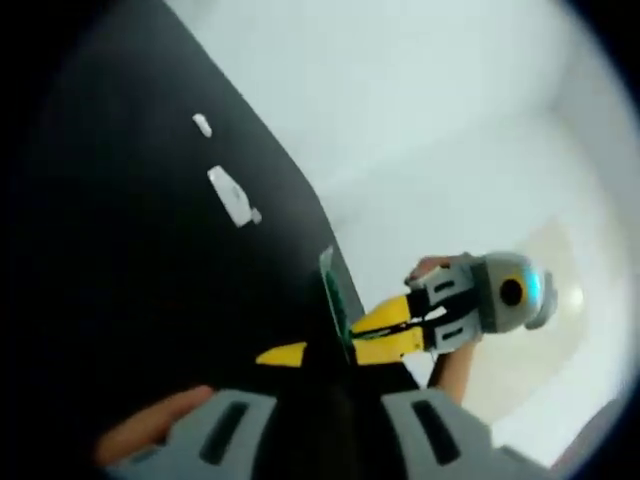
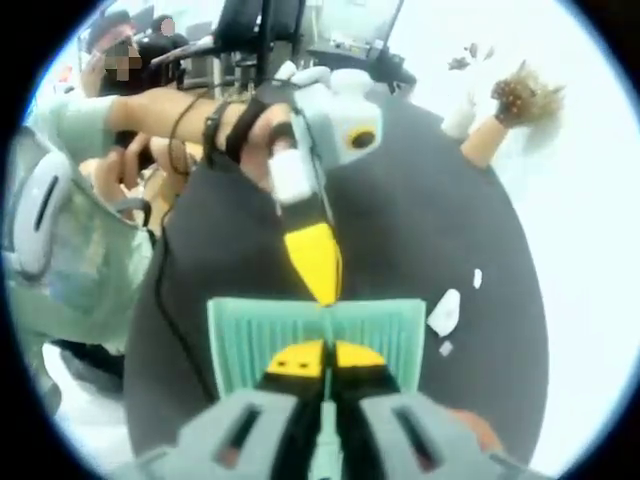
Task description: Pick up the broom and sweep the trash on the tabletop into the dustpan.
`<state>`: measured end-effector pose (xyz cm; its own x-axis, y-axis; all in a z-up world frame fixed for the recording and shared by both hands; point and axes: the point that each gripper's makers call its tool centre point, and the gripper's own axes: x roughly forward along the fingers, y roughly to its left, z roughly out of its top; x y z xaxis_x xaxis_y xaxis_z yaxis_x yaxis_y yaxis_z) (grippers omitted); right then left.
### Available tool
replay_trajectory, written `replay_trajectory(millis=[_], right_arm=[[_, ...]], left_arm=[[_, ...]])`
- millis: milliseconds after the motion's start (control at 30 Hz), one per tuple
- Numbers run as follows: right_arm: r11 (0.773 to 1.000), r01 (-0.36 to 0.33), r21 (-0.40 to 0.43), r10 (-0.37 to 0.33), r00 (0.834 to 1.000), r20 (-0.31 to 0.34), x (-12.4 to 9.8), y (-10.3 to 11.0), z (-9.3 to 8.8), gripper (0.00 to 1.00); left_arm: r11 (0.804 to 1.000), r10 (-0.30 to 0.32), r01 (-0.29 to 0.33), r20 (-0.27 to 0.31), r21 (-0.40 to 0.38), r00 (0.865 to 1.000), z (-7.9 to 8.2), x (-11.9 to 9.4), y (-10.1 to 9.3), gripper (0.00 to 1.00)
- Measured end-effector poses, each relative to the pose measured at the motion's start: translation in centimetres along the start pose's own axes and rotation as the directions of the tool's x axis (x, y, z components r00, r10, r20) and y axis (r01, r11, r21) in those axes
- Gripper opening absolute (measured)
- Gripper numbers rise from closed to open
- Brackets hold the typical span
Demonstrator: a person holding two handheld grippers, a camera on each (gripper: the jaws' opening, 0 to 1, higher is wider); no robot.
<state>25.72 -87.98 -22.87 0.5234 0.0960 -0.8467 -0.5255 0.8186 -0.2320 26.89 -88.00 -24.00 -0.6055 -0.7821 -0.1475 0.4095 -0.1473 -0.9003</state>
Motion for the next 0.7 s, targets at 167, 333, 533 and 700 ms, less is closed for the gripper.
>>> replay_trajectory(millis=[167, 333, 533, 700], right_arm=[[1.000, -0.003, 0.000, 0.003, 1.000, -0.004, 0.08, 0.14, -0.17, 0.01], [1.000, 0.002, -0.001, -0.002, 1.000, -0.009, 0.22, 0.24, -0.57, 0.01], [1.000, 0.003, -0.002, -0.003, 1.000, 0.000, 0.18, 0.40, -0.52, 0.01], [1.000, 0.012, -0.009, -0.012, 1.000, 0.003, -0.14, 0.26, -0.45, 0.01]], left_arm=[[1.000, -0.013, 0.013, -0.006, -0.007, 1.000, 0.01, 0.43, -0.05, 0.11], [1.000, -0.019, 0.019, 0.009, -0.011, 1.000, -0.08, 0.81, 0.03, 0.04], [1.000, -0.016, 0.016, 0.032, 0.009, 0.999, 0.05, 0.83, 0.37, 0.02], [1.000, -0.003, 0.001, 0.057, 0.031, 0.998, -0.38, 1.00, 0.38, 0.01]])
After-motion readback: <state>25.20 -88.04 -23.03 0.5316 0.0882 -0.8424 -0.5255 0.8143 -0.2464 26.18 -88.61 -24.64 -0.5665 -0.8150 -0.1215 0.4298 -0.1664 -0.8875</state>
